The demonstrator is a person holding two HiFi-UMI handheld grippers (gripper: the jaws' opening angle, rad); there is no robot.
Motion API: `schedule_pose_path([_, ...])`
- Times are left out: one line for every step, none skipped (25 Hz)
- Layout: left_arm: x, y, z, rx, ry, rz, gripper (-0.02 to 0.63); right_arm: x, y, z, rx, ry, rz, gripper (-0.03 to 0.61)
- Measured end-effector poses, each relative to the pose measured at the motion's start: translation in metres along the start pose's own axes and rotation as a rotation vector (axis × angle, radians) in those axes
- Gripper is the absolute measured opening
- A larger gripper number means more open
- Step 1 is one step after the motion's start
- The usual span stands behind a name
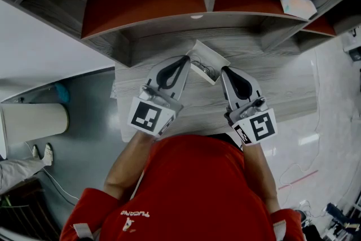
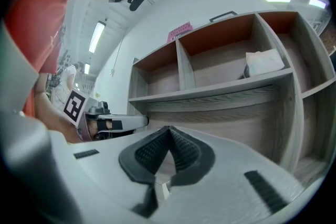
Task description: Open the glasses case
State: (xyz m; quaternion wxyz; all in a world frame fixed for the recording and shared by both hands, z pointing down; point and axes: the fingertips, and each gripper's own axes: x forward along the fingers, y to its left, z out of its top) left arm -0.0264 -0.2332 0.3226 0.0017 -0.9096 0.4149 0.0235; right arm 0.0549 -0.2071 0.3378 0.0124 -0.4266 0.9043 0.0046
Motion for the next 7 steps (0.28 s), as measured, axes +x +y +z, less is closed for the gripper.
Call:
schedule_pose_path([0.0001, 0.0002, -0.0003, -0.001, 0.0, 0.0, 0.009, 0.0002, -0.0001, -0.0002, 0.0, 0.0, 0.0, 0.005])
schedule_pose_path([0.0, 0.0005, -0.0006, -0.002, 0.0, 0.001, 0.009, 0.0004, -0.0003, -0.0004, 0.001, 0.001, 0.0, 0.005])
schedule_pose_path([0.0, 0.0008, -0.0009, -0.003, 0.0, 0.001, 0.009, 0.0006, -0.0004, -0.0005, 0.001, 0.001, 0.0, 0.005])
schedule_pose_path([0.0, 0.001, -0.0012, -0.004, 0.001, 0.002, 0.009, 0.0007, -0.0004, -0.0007, 0.001, 0.001, 0.0, 0.005])
schedule_pose_path([-0.0001, 0.0011, -0.0014, -0.005, 0.0, 0.002, 0.009, 0.0007, -0.0005, -0.0009, 0.001, 0.001, 0.0, 0.005])
schedule_pose_path([-0.0001, 0.0011, -0.0016, -0.005, 0.0, 0.002, 0.009, 0.0006, -0.0006, -0.0012, 0.001, 0.001, 0.0, 0.005])
schedule_pose_path([-0.0001, 0.0011, -0.0017, -0.005, -0.001, 0.002, 0.009, 0.0005, -0.0007, -0.0015, 0.002, 0.001, 0.0, 0.005])
